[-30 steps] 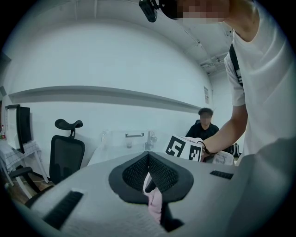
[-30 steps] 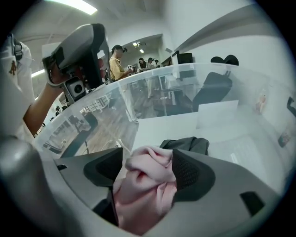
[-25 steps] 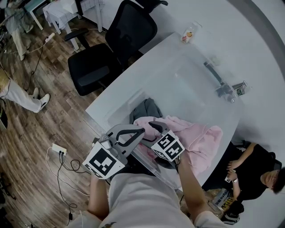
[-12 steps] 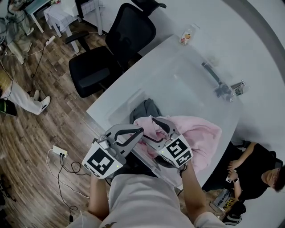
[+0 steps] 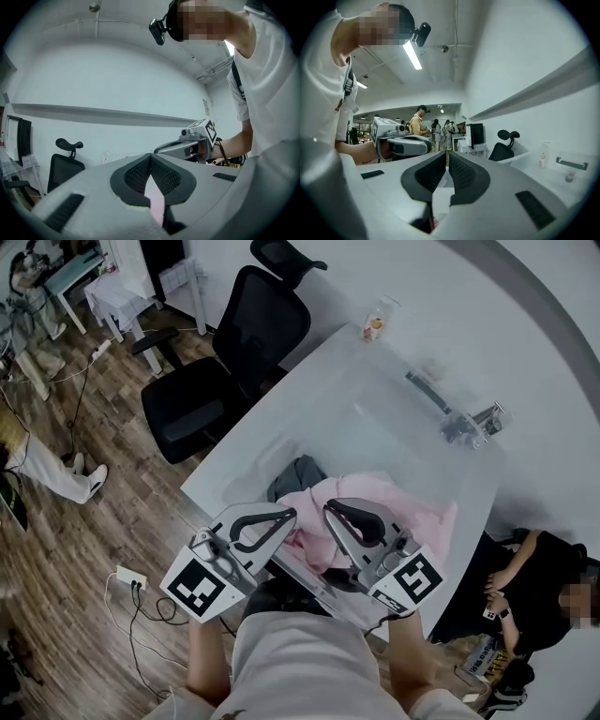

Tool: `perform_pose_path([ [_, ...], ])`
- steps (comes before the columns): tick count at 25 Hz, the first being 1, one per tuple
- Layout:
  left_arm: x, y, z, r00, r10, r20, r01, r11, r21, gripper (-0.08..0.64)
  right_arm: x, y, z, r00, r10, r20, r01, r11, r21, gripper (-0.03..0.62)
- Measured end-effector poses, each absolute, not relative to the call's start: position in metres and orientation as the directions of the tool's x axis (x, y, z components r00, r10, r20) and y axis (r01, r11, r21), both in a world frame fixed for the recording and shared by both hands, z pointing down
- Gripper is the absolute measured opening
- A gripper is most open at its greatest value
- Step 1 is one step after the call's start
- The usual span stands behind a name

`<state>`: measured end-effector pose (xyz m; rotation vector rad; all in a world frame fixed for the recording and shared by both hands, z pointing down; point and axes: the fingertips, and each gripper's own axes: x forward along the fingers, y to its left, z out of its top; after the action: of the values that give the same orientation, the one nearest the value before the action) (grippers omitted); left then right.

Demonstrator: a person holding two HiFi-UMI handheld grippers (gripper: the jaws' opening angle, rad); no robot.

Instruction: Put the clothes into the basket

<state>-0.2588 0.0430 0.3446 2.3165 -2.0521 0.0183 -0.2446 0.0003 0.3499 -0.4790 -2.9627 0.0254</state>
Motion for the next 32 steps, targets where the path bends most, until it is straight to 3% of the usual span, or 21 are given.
perform_pose_path([
  [3, -0.249, 0.046, 0.337, 0.138, -0.990, 0.023, -0.990, -0.138, 0.024, 0.005, -0.231, 0.005, 0.337, -0.944, 0.311, 0.108, 0.310, 0.950, -0.025, 0.006],
  [32, -0.160, 0.042, 0.326, 0.203, -0.977, 0.060, -0.979, -0.204, -0.006, 0.005, -0.145, 0.013, 0.333, -0.955, 0.289, 0.064, 0.287, 0.957, -0.044, 0.005],
])
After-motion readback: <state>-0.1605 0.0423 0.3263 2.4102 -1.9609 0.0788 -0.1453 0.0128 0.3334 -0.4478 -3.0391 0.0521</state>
